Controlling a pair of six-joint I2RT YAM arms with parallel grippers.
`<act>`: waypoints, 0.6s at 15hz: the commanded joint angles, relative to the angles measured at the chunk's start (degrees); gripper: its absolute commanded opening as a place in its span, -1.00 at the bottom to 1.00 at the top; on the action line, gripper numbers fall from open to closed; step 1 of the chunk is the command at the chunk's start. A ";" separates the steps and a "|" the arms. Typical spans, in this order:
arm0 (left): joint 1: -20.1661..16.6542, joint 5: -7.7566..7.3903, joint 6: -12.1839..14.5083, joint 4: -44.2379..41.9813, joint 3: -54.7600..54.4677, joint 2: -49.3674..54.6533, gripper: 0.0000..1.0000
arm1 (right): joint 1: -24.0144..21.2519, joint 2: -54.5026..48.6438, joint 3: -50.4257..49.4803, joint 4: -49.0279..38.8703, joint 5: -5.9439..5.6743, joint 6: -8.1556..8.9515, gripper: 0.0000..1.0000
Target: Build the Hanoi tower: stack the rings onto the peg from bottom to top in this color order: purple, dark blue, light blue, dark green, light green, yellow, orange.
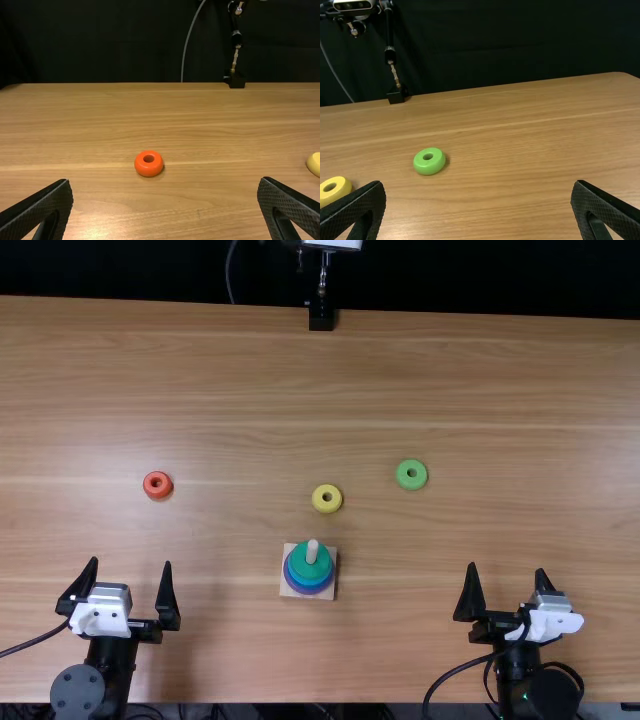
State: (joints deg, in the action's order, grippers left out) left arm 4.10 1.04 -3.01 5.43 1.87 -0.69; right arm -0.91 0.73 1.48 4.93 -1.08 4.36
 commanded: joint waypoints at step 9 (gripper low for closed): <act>-0.58 -0.41 0.69 0.26 -1.87 0.69 1.00 | -0.67 -0.73 10.83 0.93 -0.08 0.49 1.00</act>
State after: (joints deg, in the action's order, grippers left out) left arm 4.12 1.04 -3.01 5.48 1.85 -0.69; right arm -0.91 0.73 7.42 7.07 -1.10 4.45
